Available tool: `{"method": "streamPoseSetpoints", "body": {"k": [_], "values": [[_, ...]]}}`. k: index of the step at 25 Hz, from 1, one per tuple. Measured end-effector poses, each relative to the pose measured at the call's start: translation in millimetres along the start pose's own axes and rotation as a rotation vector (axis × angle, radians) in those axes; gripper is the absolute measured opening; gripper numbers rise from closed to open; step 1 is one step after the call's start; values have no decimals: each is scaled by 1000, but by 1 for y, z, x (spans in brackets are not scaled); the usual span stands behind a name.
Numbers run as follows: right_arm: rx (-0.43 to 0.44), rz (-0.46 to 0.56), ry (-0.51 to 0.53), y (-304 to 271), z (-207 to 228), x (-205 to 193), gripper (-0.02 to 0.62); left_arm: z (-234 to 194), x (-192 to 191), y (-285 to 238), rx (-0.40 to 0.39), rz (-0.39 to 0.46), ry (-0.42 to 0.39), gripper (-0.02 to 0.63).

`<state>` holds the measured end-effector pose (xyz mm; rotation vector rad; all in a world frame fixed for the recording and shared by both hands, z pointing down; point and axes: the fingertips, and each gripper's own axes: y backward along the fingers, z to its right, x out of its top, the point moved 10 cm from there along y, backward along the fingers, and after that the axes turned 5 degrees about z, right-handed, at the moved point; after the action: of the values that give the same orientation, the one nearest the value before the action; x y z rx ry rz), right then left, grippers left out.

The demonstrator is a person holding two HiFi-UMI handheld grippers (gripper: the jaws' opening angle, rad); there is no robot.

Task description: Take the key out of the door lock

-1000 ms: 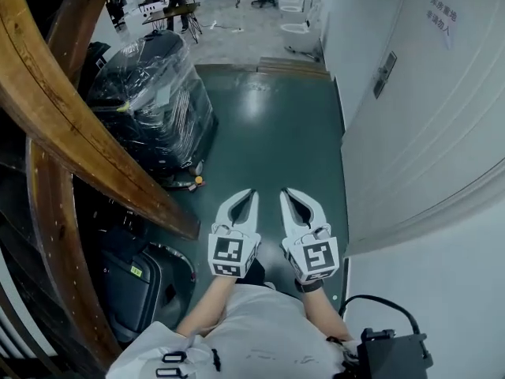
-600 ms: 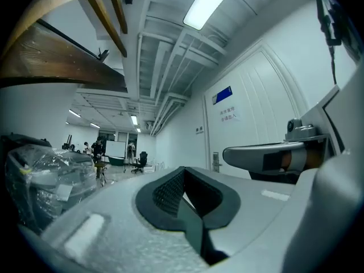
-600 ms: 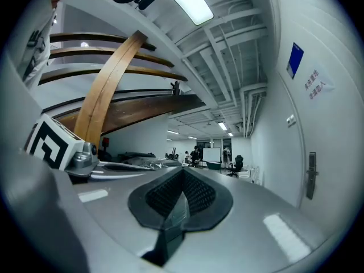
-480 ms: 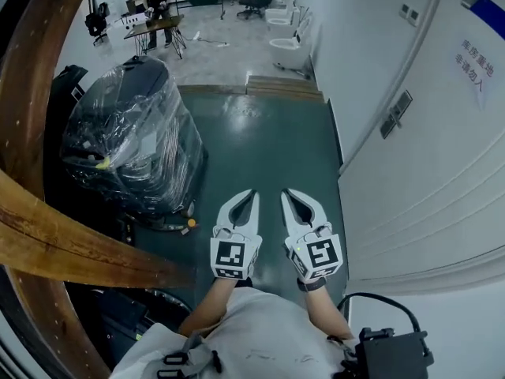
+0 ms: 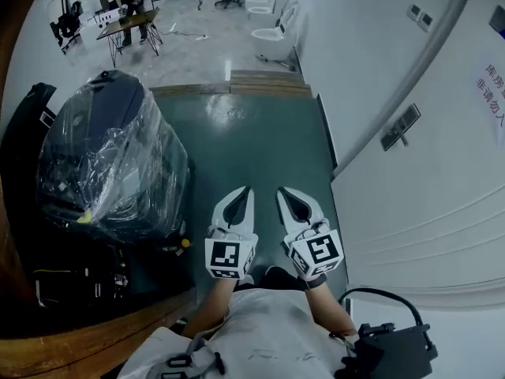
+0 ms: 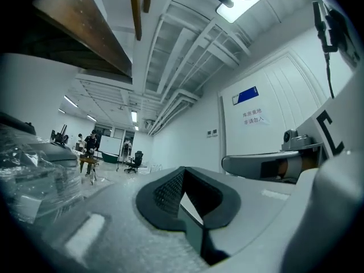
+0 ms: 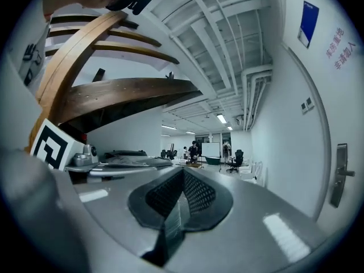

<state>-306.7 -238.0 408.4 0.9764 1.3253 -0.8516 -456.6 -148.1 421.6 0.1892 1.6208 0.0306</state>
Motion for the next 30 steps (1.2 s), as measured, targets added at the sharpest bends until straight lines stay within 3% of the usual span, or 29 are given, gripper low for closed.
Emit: {"method": "streamPoseSetpoints", "body": {"k": [9,16,20,25,30], "values": [[-94,19,-31,-81,126,-26,5,-21,-36,-153,-88,-32,13,-1],[-209,131,15,-139,267,-2,5,-5,-34,-330,-259,9,-22,0],[-338,167,27,-136,330,6,5,17,-34,-402,-359,31,-26,0],[-513,134,-13,-123,394,-12,5,47,-55,-477,-503,-15,3,0],[-674,113,10,-112,444,-19,5,83,-74,-552,-664,-23,45,0]]}}
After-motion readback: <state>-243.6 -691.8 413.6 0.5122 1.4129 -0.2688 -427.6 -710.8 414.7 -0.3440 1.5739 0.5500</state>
